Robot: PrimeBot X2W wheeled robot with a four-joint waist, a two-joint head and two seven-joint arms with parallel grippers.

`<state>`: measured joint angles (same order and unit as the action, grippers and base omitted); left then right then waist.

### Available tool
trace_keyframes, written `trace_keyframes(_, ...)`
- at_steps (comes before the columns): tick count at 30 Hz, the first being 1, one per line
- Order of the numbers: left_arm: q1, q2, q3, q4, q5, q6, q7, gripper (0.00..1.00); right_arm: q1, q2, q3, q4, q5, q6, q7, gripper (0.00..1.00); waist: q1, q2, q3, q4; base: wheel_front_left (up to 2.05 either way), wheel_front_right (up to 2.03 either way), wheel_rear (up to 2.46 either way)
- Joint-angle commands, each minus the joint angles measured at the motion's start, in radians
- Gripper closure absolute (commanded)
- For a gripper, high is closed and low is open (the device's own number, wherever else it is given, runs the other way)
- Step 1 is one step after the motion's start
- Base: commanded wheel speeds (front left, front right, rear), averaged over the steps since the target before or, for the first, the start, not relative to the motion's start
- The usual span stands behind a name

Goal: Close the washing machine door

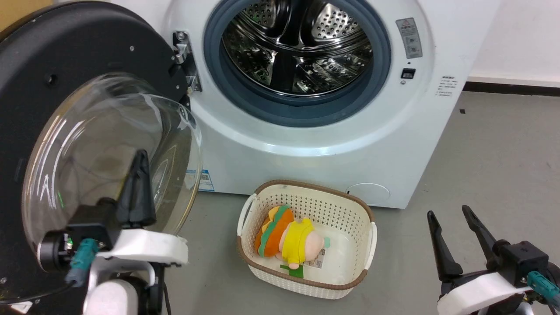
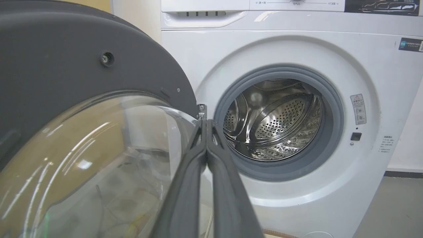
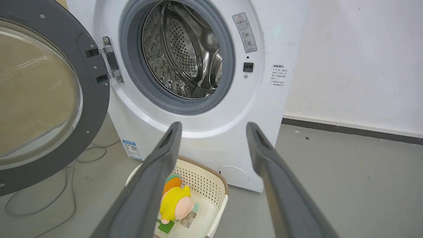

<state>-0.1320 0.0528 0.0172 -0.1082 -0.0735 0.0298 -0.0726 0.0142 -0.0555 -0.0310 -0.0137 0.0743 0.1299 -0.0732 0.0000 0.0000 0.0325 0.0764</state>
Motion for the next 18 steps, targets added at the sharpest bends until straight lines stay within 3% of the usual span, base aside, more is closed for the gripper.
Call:
trace_keyframes(1, -0.029, 0.001, 0.013, -0.014, -0.014, -0.009, -0.011, 1.00, -0.013, 0.002, -0.005, -0.008, 0.009, 0.000, -0.011, 0.00, 0.0000, 0.0000, 0.004, 0.009, 0.00, 0.00, 0.00)
trace_keyframes(5, -0.097, -0.003, 0.071, -0.041, -0.065, -0.045, -0.024, 1.00, -0.016, 0.002, -0.014, -0.012, 0.016, 0.000, -0.023, 0.00, 0.0000, 0.0000, 0.015, 0.041, 0.00, 0.00, 0.00)
trace_keyframes(18, -0.254, 0.016, 0.203, -0.045, -0.203, -0.087, -0.051, 1.00, -0.015, 0.002, -0.025, -0.010, 0.025, 0.000, -0.051, 0.00, 0.0000, 0.0000, 0.026, 0.121, 0.00, 0.00, 0.00)
